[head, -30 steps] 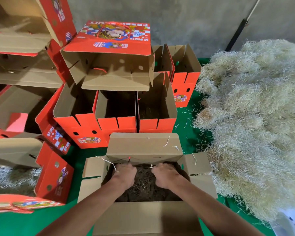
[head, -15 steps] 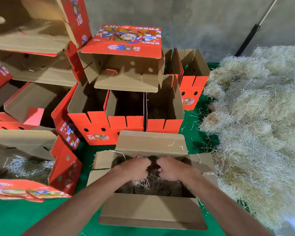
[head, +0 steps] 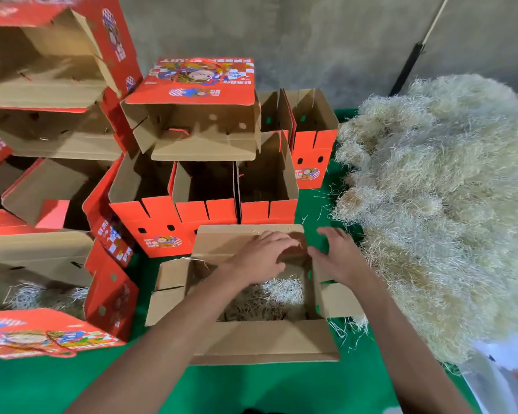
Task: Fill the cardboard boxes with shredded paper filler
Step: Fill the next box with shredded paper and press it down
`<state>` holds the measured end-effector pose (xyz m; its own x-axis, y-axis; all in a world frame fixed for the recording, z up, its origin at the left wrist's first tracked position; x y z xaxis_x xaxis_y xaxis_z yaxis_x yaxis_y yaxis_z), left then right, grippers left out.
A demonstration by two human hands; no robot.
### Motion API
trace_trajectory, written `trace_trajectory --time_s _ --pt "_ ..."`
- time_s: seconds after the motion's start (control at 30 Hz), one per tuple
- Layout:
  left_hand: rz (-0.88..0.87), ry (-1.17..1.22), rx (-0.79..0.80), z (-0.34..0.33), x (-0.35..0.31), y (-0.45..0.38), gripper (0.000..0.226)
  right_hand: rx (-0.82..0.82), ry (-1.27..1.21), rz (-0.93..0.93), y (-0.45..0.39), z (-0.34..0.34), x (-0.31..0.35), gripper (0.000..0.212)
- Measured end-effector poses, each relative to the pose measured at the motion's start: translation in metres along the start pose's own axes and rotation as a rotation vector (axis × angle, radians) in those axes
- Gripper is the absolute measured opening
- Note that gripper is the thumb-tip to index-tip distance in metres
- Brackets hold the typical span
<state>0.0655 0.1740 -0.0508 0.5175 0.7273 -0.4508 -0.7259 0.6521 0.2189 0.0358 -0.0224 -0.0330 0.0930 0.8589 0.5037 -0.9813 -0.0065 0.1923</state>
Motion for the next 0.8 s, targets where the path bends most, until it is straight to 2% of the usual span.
trace_trajectory --time_s 0.1,0.13,0.23,0.3,0.4,0.47,0.57,0.67,0.8 --pt "0.031 -0.057 -0.013 -0.022 -0.01 -0.017 0.069 0.106 -0.325 -0.157 0.012 -0.008 -0.033 0.076" --pt "0.034 -0.077 -0.021 -0.026 -0.012 -0.021 0.068 0.159 -0.451 -0.217 0.016 -0.013 -0.04 0.077" --pt "0.012 -0.106 -0.032 -0.033 -0.02 -0.028 0.064 0.264 -0.737 -0.416 0.026 -0.027 -0.051 0.06" --pt "0.004 -0.086 -0.04 -0.035 -0.022 -0.03 0.06 0.313 -0.866 -0.495 0.029 -0.038 -0.054 0.063" --pt "0.025 -0.011 -0.032 -0.036 -0.023 -0.029 0.047 0.361 -0.937 -0.463 0.029 -0.055 -0.053 0.078" --pt "0.065 0.033 -0.044 -0.036 -0.021 -0.026 0.042 0.363 -0.976 -0.432 0.026 -0.065 -0.045 0.077" --pt "0.126 0.041 -0.068 -0.032 -0.016 -0.018 0.032 0.377 -1.011 -0.392 0.021 -0.082 -0.021 0.052" --pt "0.189 0.069 -0.092 -0.026 -0.01 -0.005 0.039 0.345 -0.997 -0.331 0.02 -0.102 0.008 0.022" --pt "0.227 0.05 -0.126 -0.018 0.002 0.009 0.041 0.277 -0.98 -0.244 0.015 -0.123 0.039 0.023"
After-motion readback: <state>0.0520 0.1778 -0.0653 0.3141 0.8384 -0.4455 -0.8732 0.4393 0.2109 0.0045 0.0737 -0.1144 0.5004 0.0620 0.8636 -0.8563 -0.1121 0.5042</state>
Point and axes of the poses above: each hand's wrist, its own y-axis away from the middle knuckle, its own z-axis out of the back of the hand, x = y × z, the point moved 2 cm from there along -y, towards the middle knuckle, and after that the axes turned 6 degrees about x, right-handed, at the moved point
